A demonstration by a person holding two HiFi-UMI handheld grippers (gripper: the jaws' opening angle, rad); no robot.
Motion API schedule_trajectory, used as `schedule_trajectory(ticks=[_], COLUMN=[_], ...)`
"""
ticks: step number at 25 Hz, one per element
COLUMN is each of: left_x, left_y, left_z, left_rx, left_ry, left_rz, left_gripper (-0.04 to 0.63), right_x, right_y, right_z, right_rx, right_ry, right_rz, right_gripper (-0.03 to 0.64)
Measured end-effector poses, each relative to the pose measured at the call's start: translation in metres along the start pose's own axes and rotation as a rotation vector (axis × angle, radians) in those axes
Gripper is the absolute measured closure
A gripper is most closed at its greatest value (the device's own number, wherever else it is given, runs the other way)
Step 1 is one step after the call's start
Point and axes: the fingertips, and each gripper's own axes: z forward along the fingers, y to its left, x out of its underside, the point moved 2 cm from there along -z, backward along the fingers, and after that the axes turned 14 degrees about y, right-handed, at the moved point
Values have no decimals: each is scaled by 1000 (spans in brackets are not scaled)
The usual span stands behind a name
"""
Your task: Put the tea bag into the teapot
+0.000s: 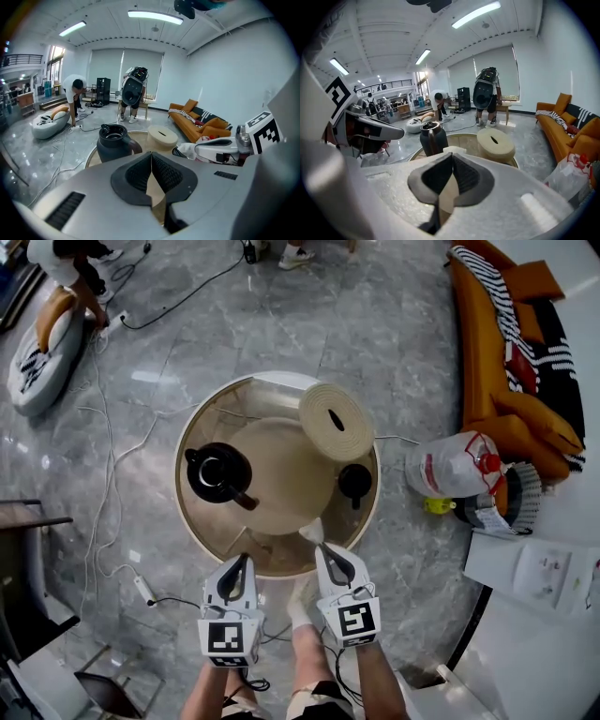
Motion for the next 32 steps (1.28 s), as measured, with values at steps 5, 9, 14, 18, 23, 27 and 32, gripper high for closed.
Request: schedule_trajectory(ticks=[5, 9, 14, 18, 23, 27, 32], left_x=[-15, -26, -33, -33, -35, -31, -25], left_y=[14, 31, 53, 66, 82, 96, 108], left_z=[-18, -27, -38, -40, -43, -43, -39], left_rx=[-42, -73, -121, -145, -166, -190, -197], left_ry=[-24, -58, -89, -103, -119, -121, -127], left_rz=[-31, -38, -69, -81, -96, -126, -136], left_gripper=[575, 577, 575, 577, 575, 577, 575], right_x=[-27, -55, -79, -93, -108, -115, -120], right_y=[12, 21, 33, 47, 62, 72, 83], right_z=[-1, 1, 11, 22, 37, 50, 67], right_rx=[-23, -40, -62, -98, -131, -153, -187], right_ry=[-41, -60, -119, -126, -127, -138, -129], right_rz=[-30, -61, -93, -111, -131, -147, -178], right_gripper=[615, 615, 615, 615, 615, 615, 615])
